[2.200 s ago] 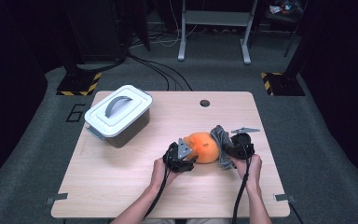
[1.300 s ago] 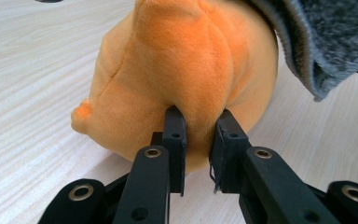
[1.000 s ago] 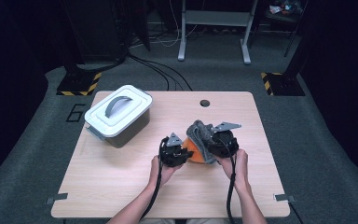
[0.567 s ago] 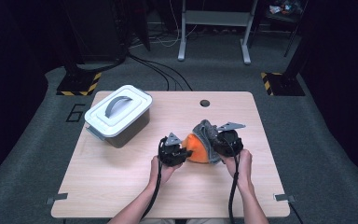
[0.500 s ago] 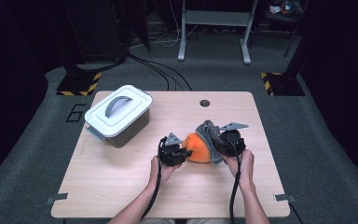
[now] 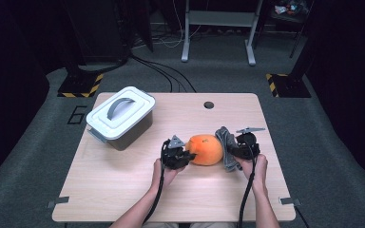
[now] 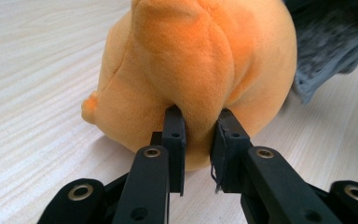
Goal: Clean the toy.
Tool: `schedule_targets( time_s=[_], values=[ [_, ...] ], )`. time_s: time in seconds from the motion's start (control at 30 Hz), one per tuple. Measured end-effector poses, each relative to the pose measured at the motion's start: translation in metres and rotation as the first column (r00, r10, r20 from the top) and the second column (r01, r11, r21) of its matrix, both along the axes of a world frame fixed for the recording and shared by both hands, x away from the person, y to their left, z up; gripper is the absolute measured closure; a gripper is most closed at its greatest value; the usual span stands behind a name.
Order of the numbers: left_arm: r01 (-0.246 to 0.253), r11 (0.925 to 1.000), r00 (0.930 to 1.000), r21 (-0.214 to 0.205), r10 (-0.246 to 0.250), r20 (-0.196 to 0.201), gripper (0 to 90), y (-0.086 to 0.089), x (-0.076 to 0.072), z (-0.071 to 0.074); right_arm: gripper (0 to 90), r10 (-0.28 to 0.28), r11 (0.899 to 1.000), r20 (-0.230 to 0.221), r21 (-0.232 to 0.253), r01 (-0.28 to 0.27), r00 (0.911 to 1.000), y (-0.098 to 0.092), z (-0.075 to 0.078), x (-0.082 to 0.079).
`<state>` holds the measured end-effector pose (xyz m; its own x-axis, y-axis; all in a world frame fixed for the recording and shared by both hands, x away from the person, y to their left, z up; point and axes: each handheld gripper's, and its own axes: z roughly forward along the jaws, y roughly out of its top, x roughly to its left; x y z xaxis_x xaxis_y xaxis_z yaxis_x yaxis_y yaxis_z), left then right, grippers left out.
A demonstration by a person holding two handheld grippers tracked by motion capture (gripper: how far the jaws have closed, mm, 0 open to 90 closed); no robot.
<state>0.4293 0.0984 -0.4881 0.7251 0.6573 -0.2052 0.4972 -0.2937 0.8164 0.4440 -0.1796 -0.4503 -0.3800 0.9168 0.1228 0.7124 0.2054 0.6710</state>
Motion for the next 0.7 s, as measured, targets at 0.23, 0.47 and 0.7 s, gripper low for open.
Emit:
schedule_targets(
  time_s=[0.23,0.47,0.7],
  values=[
    [0.007,1.0000,0.9998,0.005,-0.007,0.017,76.8,-0.001,-0.001,0.000,72.8,0.073,0.997,0.098,-0.017,-0.072,0.9924,0.022,0.033,-0.019],
    [0.012,0.9998,0.9996,0.017,-0.013,0.024,76.9,-0.001,-0.002,0.001,72.2,0.203,0.976,0.148,-0.114,-0.187,0.9679,0.073,0.046,-0.030],
    [0.012,0.9999,0.9996,0.002,-0.012,0.026,76.8,-0.002,-0.002,0.000,72.6,0.191,0.975,0.134,-0.139,-0.172,0.9724,0.073,0.038,-0.024]
  ],
)
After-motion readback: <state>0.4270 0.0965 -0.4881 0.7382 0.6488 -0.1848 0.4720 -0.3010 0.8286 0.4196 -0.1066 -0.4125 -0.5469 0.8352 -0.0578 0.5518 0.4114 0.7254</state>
